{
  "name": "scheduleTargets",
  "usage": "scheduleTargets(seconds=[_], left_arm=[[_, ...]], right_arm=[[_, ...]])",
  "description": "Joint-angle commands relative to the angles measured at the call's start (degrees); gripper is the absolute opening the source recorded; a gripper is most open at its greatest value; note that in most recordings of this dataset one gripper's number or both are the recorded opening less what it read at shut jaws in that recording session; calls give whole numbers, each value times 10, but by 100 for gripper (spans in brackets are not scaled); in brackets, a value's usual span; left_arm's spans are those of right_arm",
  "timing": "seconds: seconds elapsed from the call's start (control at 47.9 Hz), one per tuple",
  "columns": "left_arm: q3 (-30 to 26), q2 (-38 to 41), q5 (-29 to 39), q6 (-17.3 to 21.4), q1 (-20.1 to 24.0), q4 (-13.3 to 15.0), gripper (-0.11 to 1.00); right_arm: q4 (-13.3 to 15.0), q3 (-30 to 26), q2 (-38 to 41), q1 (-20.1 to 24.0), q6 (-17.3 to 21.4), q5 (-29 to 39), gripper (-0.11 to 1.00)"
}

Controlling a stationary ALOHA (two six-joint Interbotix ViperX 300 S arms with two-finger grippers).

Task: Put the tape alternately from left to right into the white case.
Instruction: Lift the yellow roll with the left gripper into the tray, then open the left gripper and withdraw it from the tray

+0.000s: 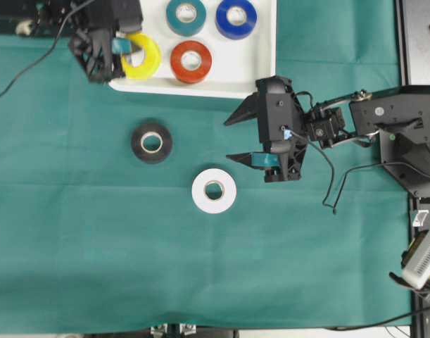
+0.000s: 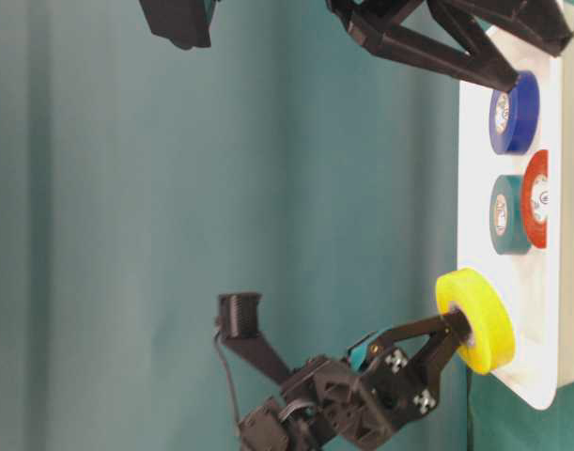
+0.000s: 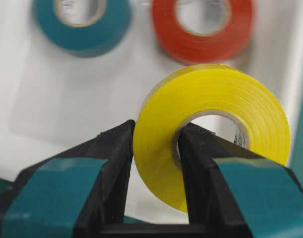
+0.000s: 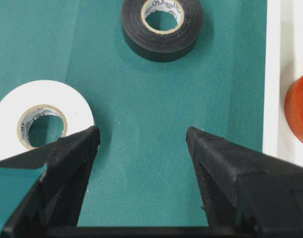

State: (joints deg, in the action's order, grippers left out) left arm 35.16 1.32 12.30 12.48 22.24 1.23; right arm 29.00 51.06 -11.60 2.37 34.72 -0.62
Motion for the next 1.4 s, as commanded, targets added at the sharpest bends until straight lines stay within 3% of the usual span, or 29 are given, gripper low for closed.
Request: scheduleTargets(seconds=[0.0,0.459,0.855,1.001,1.189,1.377], left_arm=[[-26,9,-6,3,25,0,-3],[-83,76,-5,66,98,0,-3],[-96,83,-9,76,109,0,-2],[-91,79,-7,76,108,-1,22],[-86,73,-6,76,105,-1,75],[-83,62,-6,76,99,-1,75]], right_arm=[[1,-10,-26,3,1,-4,78],[1,-7,-26,3,1,-4,78],[1,-6,-26,3,1,-4,78],[1,-5,-25,3,1,-4,78],[1,-5,-25,3,1,-4,78],[1,-5,-25,3,1,-4,78]])
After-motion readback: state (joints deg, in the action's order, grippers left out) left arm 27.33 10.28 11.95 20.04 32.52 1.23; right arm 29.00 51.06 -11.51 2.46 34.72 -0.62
